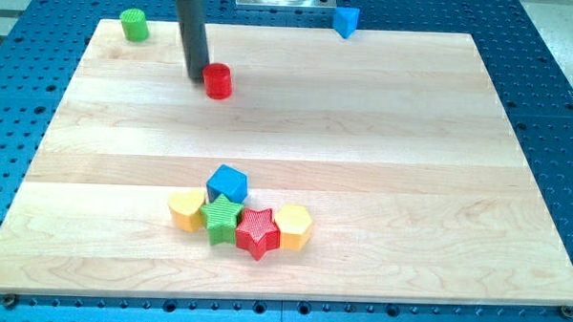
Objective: Place the red circle at the top right of the cube
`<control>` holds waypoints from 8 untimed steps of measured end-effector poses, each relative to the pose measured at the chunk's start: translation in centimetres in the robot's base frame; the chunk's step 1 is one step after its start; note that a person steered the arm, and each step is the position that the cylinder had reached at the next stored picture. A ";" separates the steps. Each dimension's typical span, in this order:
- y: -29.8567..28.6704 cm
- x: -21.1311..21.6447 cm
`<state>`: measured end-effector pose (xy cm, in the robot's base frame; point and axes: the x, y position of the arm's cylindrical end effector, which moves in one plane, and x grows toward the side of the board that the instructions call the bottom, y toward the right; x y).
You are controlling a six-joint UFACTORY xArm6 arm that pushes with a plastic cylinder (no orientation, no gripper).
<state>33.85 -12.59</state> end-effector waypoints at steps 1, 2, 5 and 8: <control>1.2 3.1; -1.3 2.1; 4.6 4.4; 5.1 12.5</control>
<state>46.32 -7.49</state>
